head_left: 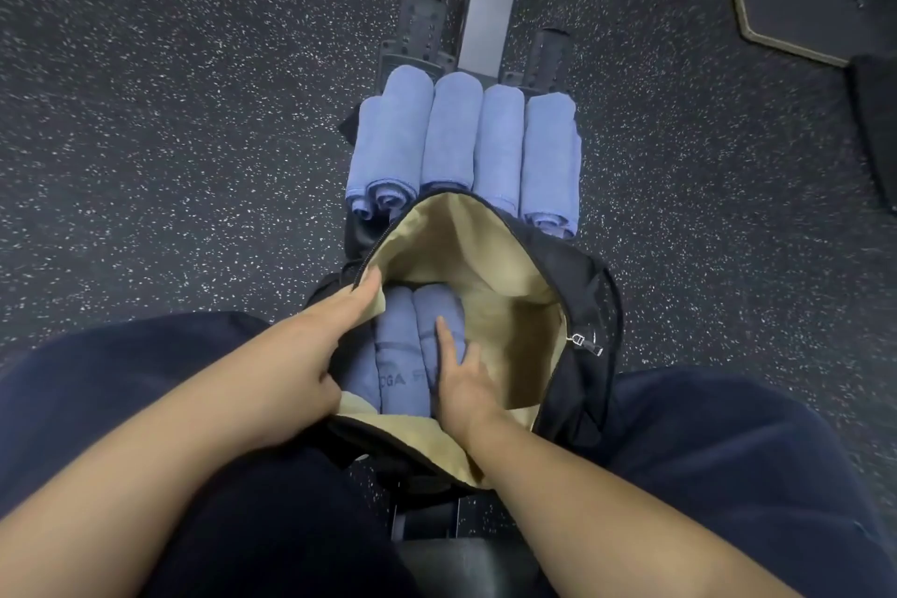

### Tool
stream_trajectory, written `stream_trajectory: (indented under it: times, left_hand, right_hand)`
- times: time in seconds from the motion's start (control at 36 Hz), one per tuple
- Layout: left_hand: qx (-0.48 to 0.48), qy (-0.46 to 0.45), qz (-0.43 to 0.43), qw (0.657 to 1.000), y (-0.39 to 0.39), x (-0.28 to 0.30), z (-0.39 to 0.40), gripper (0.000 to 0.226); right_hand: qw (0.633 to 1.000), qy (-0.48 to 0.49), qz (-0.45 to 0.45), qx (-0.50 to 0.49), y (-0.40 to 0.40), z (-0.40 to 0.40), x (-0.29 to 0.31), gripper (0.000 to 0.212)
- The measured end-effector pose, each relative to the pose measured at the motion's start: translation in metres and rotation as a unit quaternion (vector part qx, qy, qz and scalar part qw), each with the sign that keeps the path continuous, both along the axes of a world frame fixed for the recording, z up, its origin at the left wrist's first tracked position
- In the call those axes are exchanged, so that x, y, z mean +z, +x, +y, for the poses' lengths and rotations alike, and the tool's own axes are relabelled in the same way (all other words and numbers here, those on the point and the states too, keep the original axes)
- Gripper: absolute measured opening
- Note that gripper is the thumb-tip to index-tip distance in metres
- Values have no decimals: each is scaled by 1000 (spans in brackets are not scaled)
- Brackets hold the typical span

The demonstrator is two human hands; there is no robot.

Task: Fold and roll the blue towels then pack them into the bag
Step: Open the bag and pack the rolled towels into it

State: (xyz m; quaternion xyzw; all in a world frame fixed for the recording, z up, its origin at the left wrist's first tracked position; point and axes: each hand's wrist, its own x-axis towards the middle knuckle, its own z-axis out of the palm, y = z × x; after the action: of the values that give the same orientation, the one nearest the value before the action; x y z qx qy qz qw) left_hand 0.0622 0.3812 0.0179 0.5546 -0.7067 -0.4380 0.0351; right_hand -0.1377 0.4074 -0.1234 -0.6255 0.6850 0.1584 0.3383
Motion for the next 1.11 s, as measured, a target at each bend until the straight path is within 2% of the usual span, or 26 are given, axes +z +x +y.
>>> stream_trajectory:
  times: [0.08,0.17,0.39,0.5,0.58,0.72,0.83,0.97,1.06,1.11]
  left_hand:
    - [3,7,-5,1000,1,0,-1,106]
    - [2,8,-3,1000,-1,1,-2,105]
    - [11,14,-2,1000,-2,2,-5,100]
    - [23,9,-22,999,1,4,-6,102]
    - [24,11,-27,999,2,5,-5,101]
    - [26,-6,-23,999,1,2,-6,103]
    - [29,-22,-10,999,1,-3,-8,106]
    - [39,-42,-1,998,-3,-6,-10,101]
    - [42,-47,-1,998,-4,-7,-12,101]
    - [41,-51,2,998,-4,-9,-13,100]
  right_hand:
    - [981,4,-137,-135,0,4,-12,102]
    - [964,27,-171,-200,-7,3,-10,93]
    - [980,77,-135,-125,5,-6,-4,91]
    - [989,107,-82,-56,-3,-19,13,87]
    - [996,45,-70,-18,-7,-22,30,77]
    - [986,-104,-127,20,-11,-20,75,58]
    - [954,-233,-187,19,-14,-24,111,44]
    - [889,-404,-215,0,-23,-54,134,35]
    - [857,-471,-210,-15,-31,-81,145,29]
    - [855,-484,-185,-35,-39,-101,146,29]
